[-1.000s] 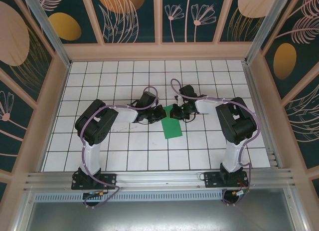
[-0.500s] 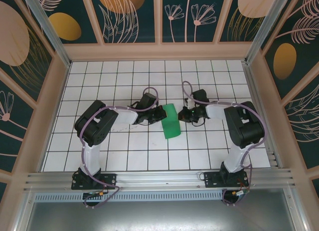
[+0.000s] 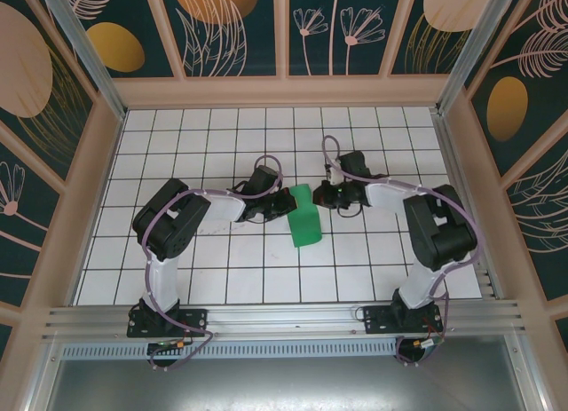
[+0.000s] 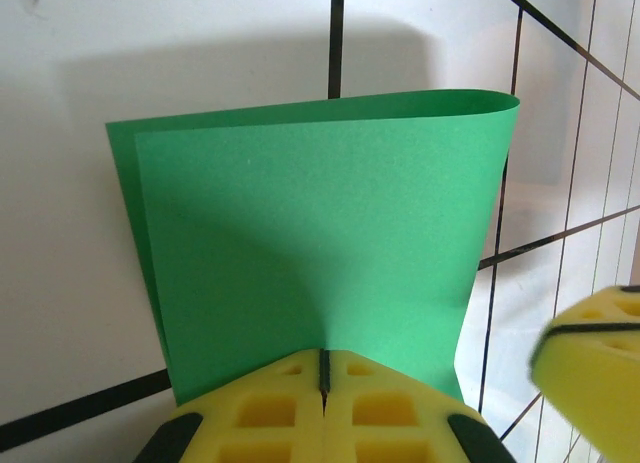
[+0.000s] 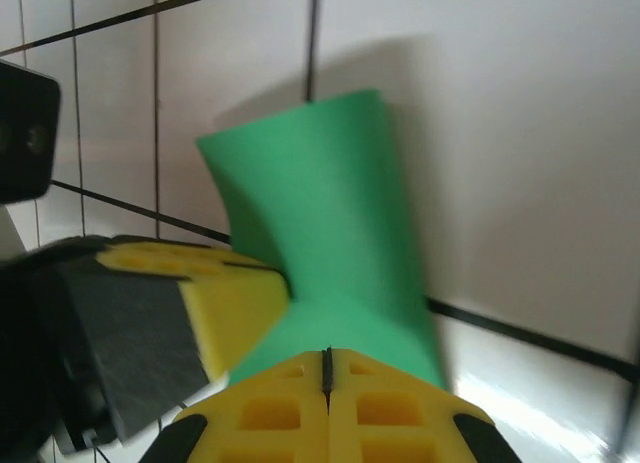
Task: Fold a paper plane with a square sheet of paper (pick it up from the middle)
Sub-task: Fold the square sheet of paper in half at the center of the table.
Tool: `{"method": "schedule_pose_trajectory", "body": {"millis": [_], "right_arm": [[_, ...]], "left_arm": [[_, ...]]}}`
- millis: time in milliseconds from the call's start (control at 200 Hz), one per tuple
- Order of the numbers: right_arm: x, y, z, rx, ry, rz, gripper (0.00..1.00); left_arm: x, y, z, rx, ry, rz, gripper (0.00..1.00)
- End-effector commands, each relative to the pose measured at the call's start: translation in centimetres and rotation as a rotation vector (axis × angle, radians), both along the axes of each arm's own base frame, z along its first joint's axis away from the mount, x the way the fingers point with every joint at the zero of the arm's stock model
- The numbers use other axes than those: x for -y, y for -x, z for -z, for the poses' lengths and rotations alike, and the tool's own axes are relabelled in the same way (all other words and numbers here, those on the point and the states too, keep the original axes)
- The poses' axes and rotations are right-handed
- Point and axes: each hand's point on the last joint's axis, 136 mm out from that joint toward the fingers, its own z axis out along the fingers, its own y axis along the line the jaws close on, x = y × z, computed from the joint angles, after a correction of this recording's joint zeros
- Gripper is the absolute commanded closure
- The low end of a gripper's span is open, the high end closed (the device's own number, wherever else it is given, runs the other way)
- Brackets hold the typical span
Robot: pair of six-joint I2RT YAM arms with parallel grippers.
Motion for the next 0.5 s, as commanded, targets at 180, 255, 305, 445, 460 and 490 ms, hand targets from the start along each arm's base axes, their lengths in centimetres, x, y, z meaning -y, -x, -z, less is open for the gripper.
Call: {"method": "schedule_pose_trajectory", "body": {"millis": [180, 255, 305, 445, 460, 490], "right_arm": [[-0.5, -0.9, 2.8, -0.043, 0.026, 0.020, 1.00], [1.0, -0.5, 3.9, -0.067, 0.044, 0.048, 1.00], [2.4, -0.3, 4.5, -0.077, 0.066, 0.073, 1.00], [5.5, -1.0, 3.7, -0.049, 0.103, 0.144, 1.00], [5.5, -1.1, 3.4, -0.044, 0.103, 0.145, 1.00], [5.2, -1.4, 2.7, -0.031, 0.100, 0.144, 1.00]], "left_arm": [[-9.9, 7.5, 11.8, -0.308, -0.450, -0.058, 1.00], [-10.2, 7.7, 11.9, -0.312, -0.458, -0.058, 1.00], [-10.3, 7.8, 11.9, -0.312, -0.464, -0.060, 1.00], [-10.5, 8.1, 12.1, -0.317, -0.471, -0.054, 1.00], [-10.5, 8.1, 12.1, -0.317, -0.470, -0.055, 1.00], [-10.5, 8.0, 12.0, -0.315, -0.470, -0.054, 1.00]]}}
